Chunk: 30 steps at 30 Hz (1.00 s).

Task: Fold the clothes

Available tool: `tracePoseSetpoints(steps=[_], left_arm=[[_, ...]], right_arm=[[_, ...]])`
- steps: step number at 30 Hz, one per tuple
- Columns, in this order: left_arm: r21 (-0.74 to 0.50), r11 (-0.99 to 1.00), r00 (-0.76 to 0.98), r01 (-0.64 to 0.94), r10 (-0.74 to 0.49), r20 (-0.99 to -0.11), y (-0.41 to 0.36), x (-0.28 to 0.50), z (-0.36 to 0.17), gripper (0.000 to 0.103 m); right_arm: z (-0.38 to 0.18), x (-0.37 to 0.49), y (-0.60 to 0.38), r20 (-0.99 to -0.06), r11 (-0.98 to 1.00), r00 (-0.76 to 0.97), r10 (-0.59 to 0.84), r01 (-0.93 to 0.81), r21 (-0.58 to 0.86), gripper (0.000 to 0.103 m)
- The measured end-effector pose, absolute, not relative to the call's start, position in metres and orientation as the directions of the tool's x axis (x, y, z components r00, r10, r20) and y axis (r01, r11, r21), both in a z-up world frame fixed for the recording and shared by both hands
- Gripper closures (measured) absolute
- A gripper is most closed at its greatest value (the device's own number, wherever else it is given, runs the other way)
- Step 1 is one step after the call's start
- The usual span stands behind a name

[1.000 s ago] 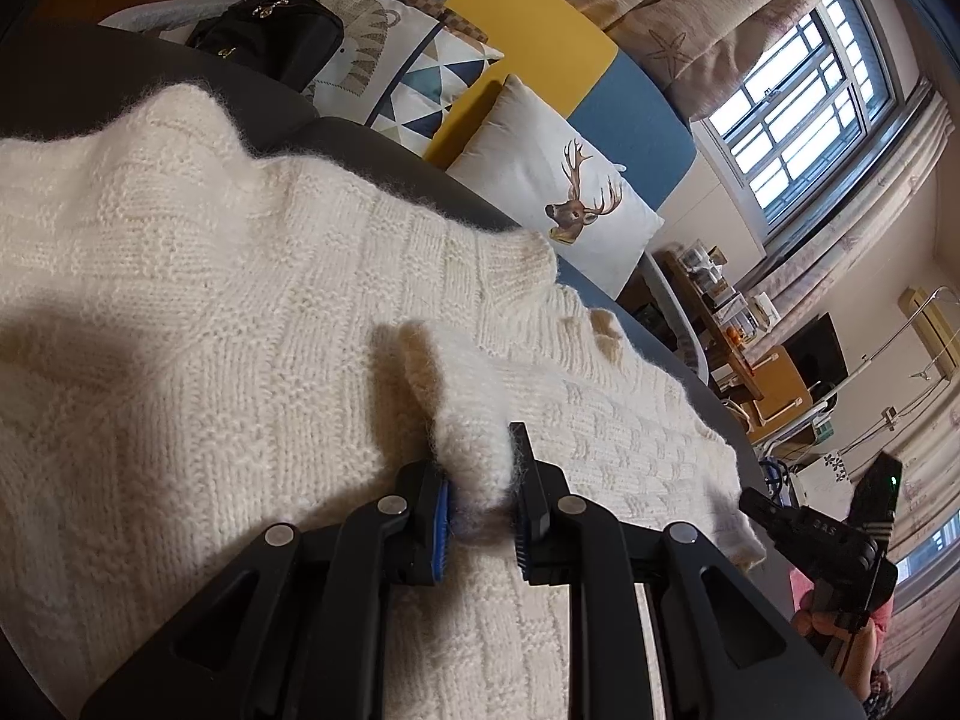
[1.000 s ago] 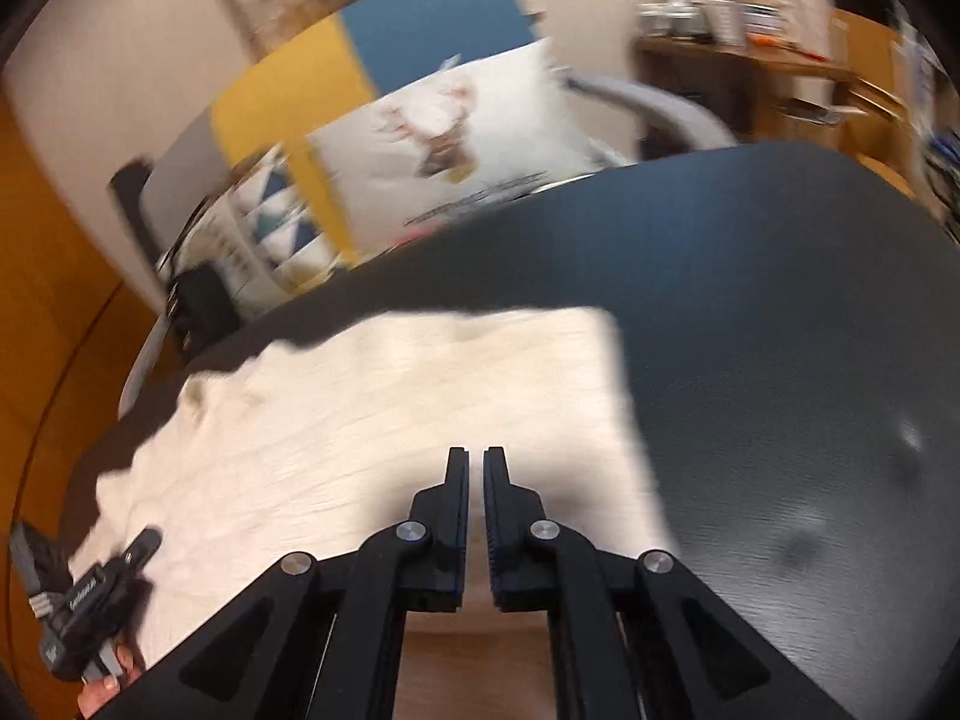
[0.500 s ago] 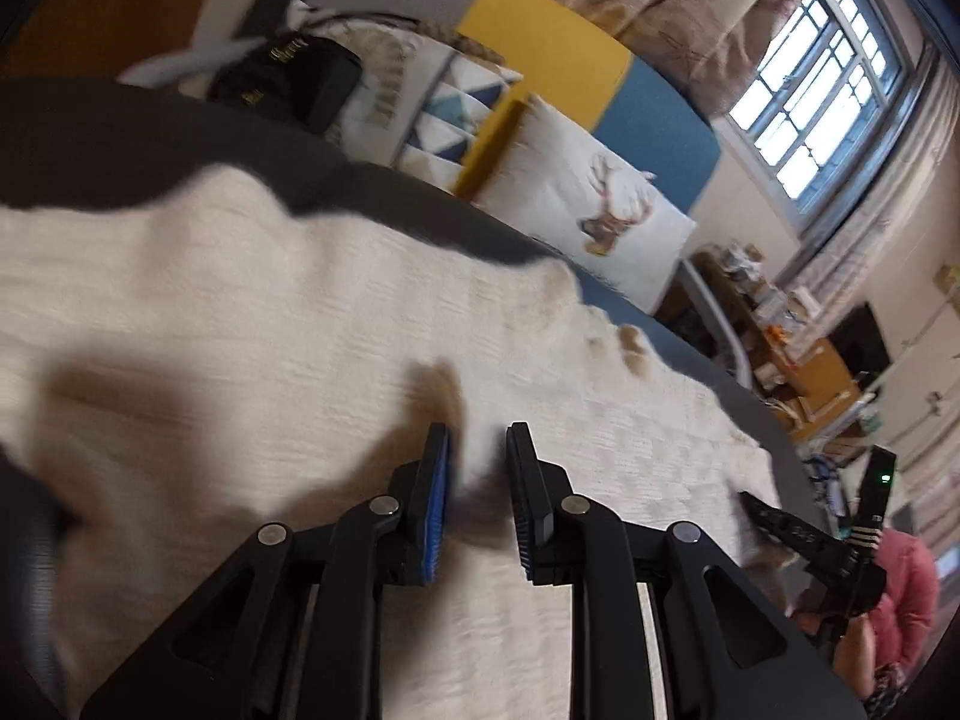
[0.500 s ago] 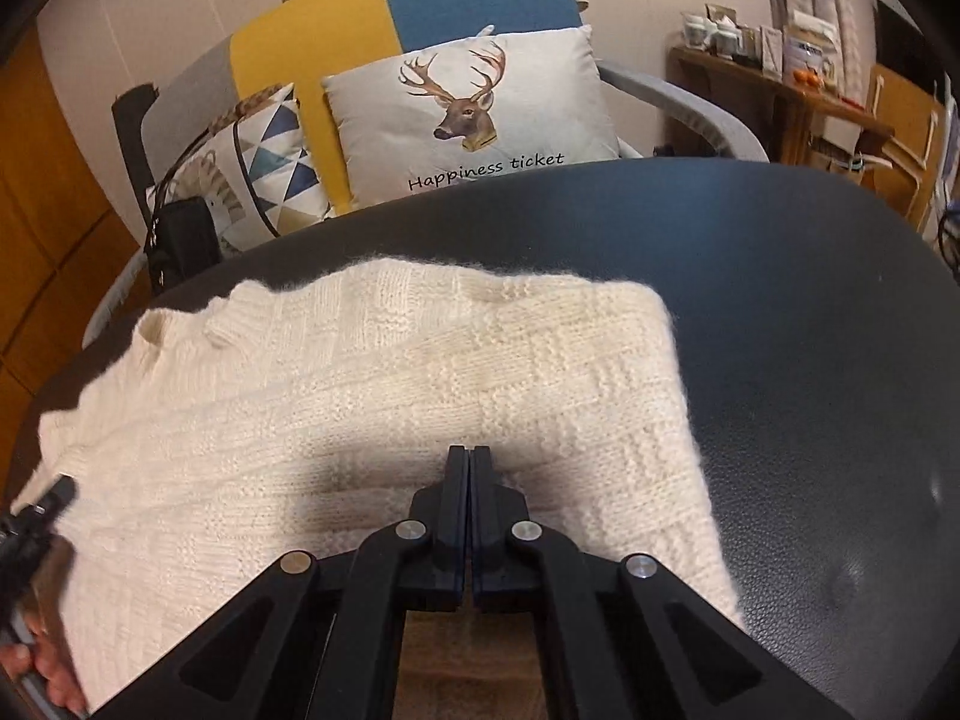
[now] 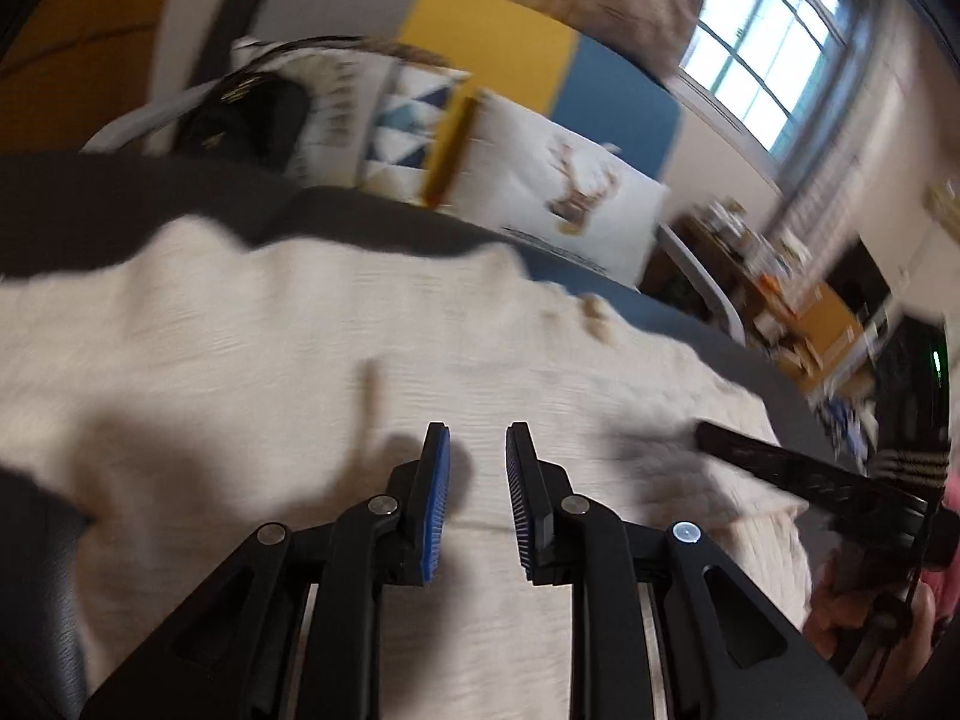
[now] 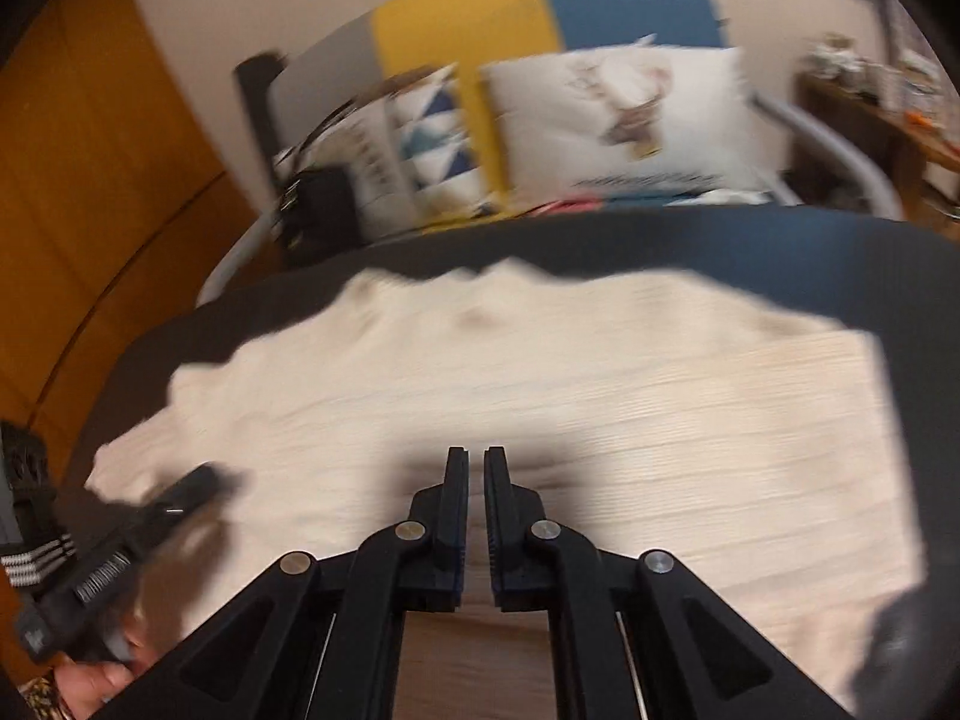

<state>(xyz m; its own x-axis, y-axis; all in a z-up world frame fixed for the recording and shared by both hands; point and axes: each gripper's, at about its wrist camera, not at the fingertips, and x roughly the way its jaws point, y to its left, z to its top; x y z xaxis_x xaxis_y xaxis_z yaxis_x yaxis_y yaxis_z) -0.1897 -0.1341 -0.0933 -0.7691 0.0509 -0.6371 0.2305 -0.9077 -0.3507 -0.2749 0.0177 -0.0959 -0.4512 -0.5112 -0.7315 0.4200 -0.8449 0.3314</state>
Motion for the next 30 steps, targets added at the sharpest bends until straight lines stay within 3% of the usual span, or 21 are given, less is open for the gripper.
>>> tracePoseSetpoints(steps=[3, 7, 11, 16, 20, 22, 26, 27, 30], left_arm=[[-0.299, -0.917, -0.713, 0.265, 0.023, -0.700, -0.127, -0.203, -0.107, 0.082], [-0.419, -0.866, -0.733, 0.271, 0.097, -0.673, -0.146, -0.199, -0.116, 0.082], [-0.439, -0.859, -0.742, 0.264, 0.110, -0.661, -0.147, -0.197, -0.117, 0.082], [-0.430, -0.861, -0.742, 0.271, 0.098, -0.664, -0.147, -0.198, -0.114, 0.083], [-0.440, -0.856, -0.744, 0.271, 0.104, -0.660, -0.150, -0.201, -0.116, 0.084], [-0.445, -0.853, -0.745, 0.271, 0.107, -0.659, -0.150, -0.200, -0.116, 0.084], [-0.457, -0.848, -0.747, 0.270, 0.115, -0.655, -0.152, -0.200, -0.116, 0.084], [-0.457, -0.848, -0.747, 0.270, 0.115, -0.655, -0.152, -0.200, -0.116, 0.084], [-0.456, -0.848, -0.746, 0.271, 0.114, -0.656, -0.152, -0.201, -0.116, 0.085]], right_arm=[[-0.114, -0.271, -0.006, -0.748, -0.836, -0.411, -0.521, 0.425, 0.348, 0.097], [-0.120, -0.271, -0.012, -0.738, -0.828, -0.406, -0.538, 0.418, 0.374, 0.097], [-0.111, -0.283, -0.012, -0.681, -0.786, -0.400, -0.613, 0.395, 0.476, 0.097], [-0.121, -0.299, -0.039, -0.731, -0.801, -0.362, -0.578, 0.419, 0.426, 0.100], [-0.100, -0.287, -0.007, -0.700, -0.844, -0.476, -0.533, 0.352, 0.404, 0.096], [-0.097, -0.278, 0.007, -0.680, -0.808, -0.439, -0.587, 0.373, 0.456, 0.096], [-0.114, -0.264, 0.044, -0.727, -0.820, -0.391, -0.565, 0.363, 0.442, 0.096], [-0.122, -0.262, 0.062, -0.736, -0.836, -0.403, -0.544, 0.331, 0.437, 0.101], [-0.133, -0.257, 0.118, -0.729, -0.866, -0.468, -0.500, 0.256, 0.430, 0.103]])
